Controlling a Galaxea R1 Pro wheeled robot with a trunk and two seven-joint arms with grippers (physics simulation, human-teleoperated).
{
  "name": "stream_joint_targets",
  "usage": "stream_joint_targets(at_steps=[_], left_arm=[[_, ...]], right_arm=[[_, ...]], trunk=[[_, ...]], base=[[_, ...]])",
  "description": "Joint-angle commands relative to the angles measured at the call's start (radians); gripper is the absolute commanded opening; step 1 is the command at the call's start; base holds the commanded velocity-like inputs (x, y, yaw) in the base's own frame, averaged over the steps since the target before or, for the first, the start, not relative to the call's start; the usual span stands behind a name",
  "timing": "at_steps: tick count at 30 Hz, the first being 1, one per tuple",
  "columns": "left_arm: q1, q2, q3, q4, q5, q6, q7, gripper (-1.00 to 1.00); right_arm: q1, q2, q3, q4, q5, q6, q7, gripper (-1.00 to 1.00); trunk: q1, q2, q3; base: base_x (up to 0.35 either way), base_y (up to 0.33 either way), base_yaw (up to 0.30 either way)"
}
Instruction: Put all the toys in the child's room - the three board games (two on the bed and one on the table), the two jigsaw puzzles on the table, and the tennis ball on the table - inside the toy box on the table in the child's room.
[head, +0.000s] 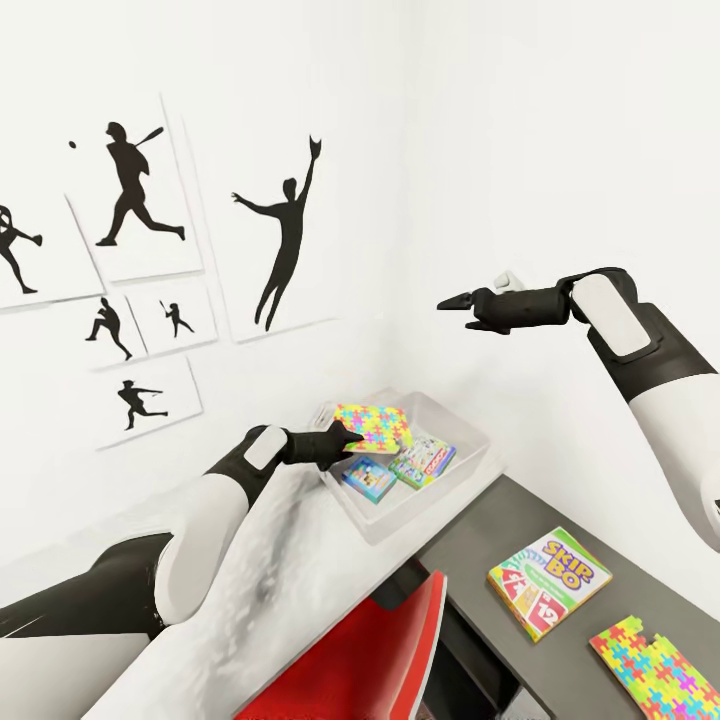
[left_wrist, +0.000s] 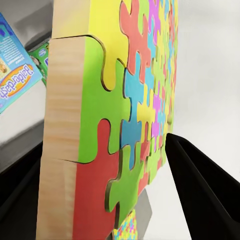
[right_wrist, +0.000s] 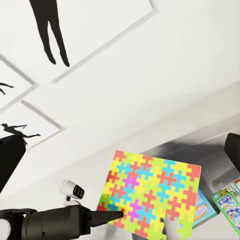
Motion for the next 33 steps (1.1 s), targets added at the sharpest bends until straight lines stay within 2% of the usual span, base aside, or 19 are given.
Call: stream_joint_targets(at_steps=[1,10,18,27,30,33], left_arm=[[-0.001,-0.001,0.007,-0.003,-0.006,0.008,-0.002,-1.0],[-0.002,-0.001,0.007,-0.02,-0.005,0.013,-0.001,-1.0],[-0.003,-0.001,0.007,-0.077,-0.004,0.014,0.045,-1.0],[-0.004,-0.001,0.007,-0.105,-0.001,0.014,0.052,-1.0],[-0.004,-0.001,-0.003,-0.106,0.0,0.013,0.051,-1.0],[-0.004,-0.001,-0.036,-0.106,0.001,0.011,0.045,-1.0]], right_arm=[[-0.002,-0.001,0.003,0.0,0.009,0.001,0.01,1.0],[-0.002,0.0,0.003,0.0,0.009,0.001,0.01,1.0],[-0.002,0.009,0.003,0.0,0.009,0.001,0.01,1.0],[-0.002,0.015,0.003,0.0,0.01,0.001,0.01,1.0],[-0.002,0.016,0.003,0.0,0.01,0.001,0.01,1.0],[-0.002,0.016,0.003,0.0,0.01,0.001,0.01,1.0]], trunk=[[0.001,-0.002,-0.004],[0.001,-0.002,-0.019],[0.001,-0.002,-0.032],[0.001,-0.002,-0.046],[0.001,-0.002,-0.051],[0.001,-0.002,-0.056]], base=[[0.0,0.0,0.0],[0.0,0.0,0.0],[0.0,0.0,0.0],[0.0,0.0,0.0],[0.0,0.0,0.0],[0.0,0.0,0.0]])
